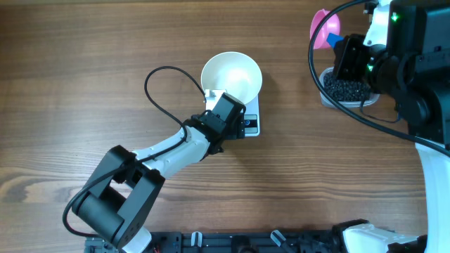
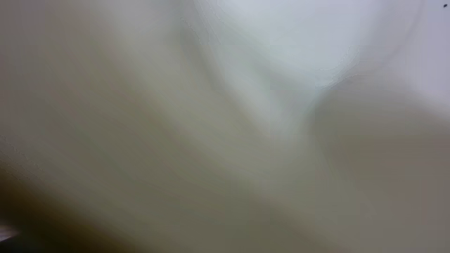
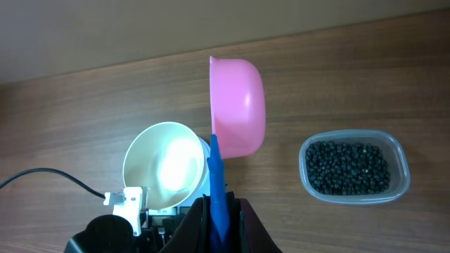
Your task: Scoop item into bowl and weigh 150g on scale
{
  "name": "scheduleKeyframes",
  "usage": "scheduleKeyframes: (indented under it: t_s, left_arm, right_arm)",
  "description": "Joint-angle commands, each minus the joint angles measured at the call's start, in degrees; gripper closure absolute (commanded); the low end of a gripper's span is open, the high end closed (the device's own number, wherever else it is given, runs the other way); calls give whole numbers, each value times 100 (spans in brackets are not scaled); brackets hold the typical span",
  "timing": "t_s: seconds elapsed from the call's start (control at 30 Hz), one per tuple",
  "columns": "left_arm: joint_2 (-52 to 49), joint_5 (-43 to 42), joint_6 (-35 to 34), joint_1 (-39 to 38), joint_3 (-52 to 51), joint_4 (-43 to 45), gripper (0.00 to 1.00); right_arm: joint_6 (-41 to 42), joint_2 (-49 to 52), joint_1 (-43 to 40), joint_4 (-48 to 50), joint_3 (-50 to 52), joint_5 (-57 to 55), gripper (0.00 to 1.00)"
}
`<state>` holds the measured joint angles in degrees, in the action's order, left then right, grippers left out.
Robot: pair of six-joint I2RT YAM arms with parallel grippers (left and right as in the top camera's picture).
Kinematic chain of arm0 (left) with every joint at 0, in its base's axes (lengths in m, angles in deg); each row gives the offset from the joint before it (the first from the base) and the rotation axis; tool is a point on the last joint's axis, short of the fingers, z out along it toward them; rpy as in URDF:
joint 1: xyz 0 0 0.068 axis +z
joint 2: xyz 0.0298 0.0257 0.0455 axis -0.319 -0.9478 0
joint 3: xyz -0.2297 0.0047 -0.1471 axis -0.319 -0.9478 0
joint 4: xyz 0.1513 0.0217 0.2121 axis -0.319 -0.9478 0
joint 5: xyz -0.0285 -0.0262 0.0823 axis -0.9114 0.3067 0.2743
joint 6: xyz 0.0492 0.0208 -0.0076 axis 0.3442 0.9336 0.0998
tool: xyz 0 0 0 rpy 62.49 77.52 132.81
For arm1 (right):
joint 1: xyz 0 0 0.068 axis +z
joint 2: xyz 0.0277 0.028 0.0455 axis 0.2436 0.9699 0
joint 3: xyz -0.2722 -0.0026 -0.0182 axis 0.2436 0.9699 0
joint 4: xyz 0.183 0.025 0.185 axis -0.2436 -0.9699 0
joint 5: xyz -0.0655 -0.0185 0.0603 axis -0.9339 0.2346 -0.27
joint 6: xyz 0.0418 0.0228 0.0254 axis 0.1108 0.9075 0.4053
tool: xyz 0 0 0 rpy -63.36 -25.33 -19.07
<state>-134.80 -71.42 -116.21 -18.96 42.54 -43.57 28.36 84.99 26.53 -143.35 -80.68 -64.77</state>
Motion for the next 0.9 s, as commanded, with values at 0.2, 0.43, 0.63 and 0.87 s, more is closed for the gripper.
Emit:
scheduleKeyframes:
  t_s: [0.2, 0.43, 0.63, 0.87]
  left_arm:
    - [-354, 140, 92, -35, -48, -33, 0]
    - [-387, 160, 92, -28, -48, -98, 0]
    - [-387, 247, 116, -13, -46, -315, 0]
    - [-387, 247, 247, -13, -48, -382, 0]
  right_arm:
    - [-114, 15, -17, 35, -116, -98, 96]
    - [-229, 15, -17, 33, -116, -98, 96]
    - [-249, 15, -17, 28, -116, -98, 96]
    - [-249, 15, -17, 31, -116, -98, 95]
